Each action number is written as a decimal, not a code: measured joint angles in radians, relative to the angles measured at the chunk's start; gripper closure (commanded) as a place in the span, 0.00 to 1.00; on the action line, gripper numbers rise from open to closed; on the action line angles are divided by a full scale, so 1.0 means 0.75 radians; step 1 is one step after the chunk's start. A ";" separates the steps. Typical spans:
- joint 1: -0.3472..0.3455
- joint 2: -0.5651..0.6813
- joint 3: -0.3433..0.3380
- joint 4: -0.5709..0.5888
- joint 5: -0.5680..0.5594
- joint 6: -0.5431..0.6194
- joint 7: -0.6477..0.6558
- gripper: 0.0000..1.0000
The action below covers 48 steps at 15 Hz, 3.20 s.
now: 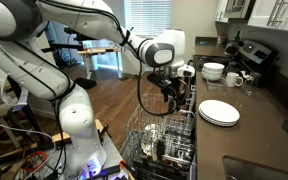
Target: Remove one plate from the pile on the right and put it in the dishwasher
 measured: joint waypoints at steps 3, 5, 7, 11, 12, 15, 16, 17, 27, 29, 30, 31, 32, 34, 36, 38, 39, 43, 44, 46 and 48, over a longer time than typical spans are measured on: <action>0.000 0.001 0.028 0.043 -0.130 0.001 -0.005 0.00; 0.004 0.006 0.047 0.071 -0.205 0.017 -0.036 0.00; 0.007 0.025 0.065 0.093 -0.273 0.072 -0.080 0.00; 0.016 0.116 0.085 0.123 -0.385 0.273 -0.166 0.00; 0.021 0.150 0.087 0.133 -0.409 0.330 -0.183 0.00; 0.025 0.263 0.098 0.171 -0.461 0.486 -0.227 0.00; 0.025 0.306 0.103 0.189 -0.478 0.531 -0.236 0.00; 0.025 0.347 0.109 0.209 -0.491 0.566 -0.242 0.00; 0.033 0.589 0.136 0.411 -0.850 0.588 -0.046 0.00; 0.054 0.594 0.142 0.422 -0.850 0.516 0.001 0.00; 0.067 0.594 0.147 0.426 -0.850 0.471 0.034 0.00; 0.079 0.594 0.152 0.430 -0.850 0.431 0.071 0.00; 0.090 0.594 0.160 0.435 -0.852 0.394 0.115 0.00; 0.109 0.595 0.174 0.441 -0.877 0.340 0.207 0.00; 0.127 0.599 0.184 0.442 -0.946 0.307 0.307 0.00; 0.137 0.611 0.194 0.443 -1.055 0.280 0.411 0.00; 0.142 0.620 0.196 0.444 -1.100 0.267 0.451 0.00; 0.147 0.682 0.202 0.461 -1.217 0.211 0.547 0.00; 0.147 0.703 0.201 0.470 -1.230 0.204 0.550 0.00; 0.146 0.745 0.194 0.495 -1.254 0.201 0.551 0.00; 0.145 0.786 0.181 0.526 -1.268 0.201 0.551 0.00</action>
